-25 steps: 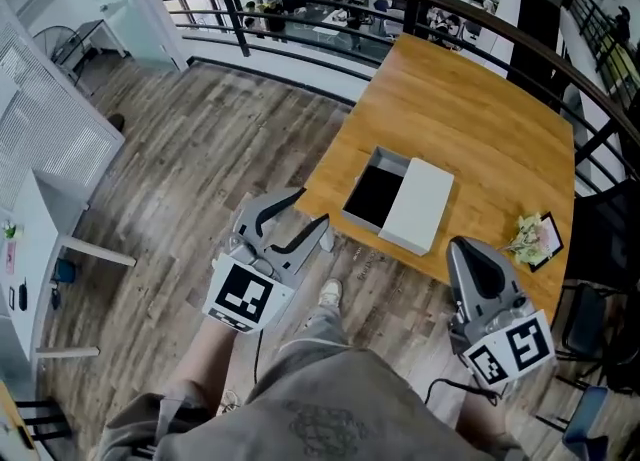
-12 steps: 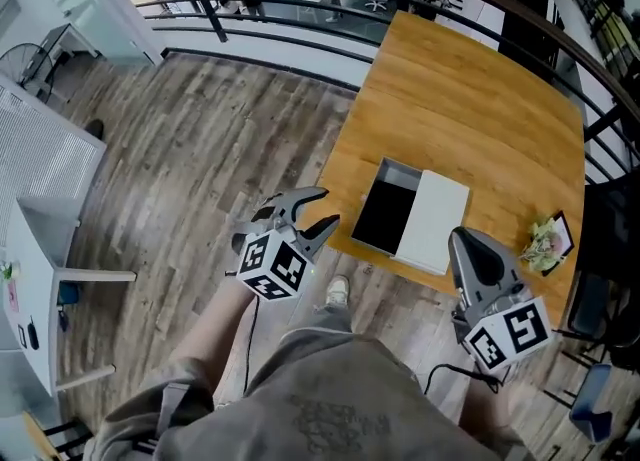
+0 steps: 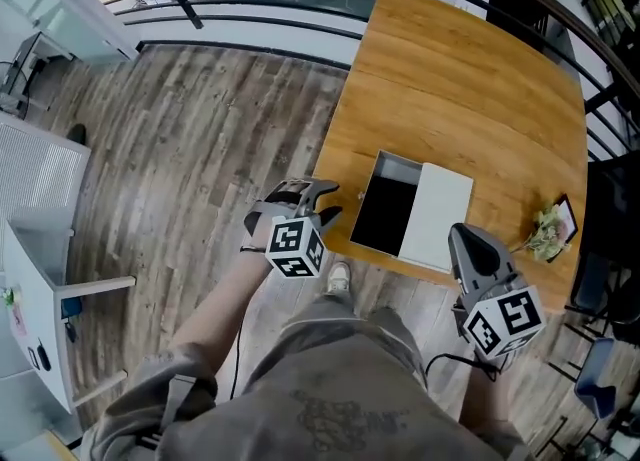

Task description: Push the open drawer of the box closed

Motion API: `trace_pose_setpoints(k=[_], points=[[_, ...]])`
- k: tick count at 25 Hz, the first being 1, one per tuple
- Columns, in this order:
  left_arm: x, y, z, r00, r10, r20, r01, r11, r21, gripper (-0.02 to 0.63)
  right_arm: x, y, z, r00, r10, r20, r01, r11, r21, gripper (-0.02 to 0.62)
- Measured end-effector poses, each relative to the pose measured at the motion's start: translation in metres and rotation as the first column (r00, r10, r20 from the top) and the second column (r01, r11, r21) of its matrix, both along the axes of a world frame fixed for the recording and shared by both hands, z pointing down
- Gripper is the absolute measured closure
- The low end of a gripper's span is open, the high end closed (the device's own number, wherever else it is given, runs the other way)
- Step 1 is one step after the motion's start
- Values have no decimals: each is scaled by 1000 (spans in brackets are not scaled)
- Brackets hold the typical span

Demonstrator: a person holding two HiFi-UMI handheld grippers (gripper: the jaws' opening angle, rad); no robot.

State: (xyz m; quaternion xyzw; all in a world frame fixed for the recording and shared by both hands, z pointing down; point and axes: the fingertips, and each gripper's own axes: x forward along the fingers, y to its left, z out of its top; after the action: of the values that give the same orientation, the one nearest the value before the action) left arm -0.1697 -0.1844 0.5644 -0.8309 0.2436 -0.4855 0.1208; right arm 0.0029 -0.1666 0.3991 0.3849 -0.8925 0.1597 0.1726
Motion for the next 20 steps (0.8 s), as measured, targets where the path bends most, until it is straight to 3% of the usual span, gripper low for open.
trace_pose_setpoints(k=[10, 20], points=[[19, -19, 79, 997, 18, 77, -6, 987, -158, 408, 24, -29, 43, 1000, 9, -4, -9, 995, -96, 561], [26, -27, 136, 986, 60, 156, -21, 971, -240, 433, 30, -49, 71, 1000, -17, 6, 17, 986, -165, 561]])
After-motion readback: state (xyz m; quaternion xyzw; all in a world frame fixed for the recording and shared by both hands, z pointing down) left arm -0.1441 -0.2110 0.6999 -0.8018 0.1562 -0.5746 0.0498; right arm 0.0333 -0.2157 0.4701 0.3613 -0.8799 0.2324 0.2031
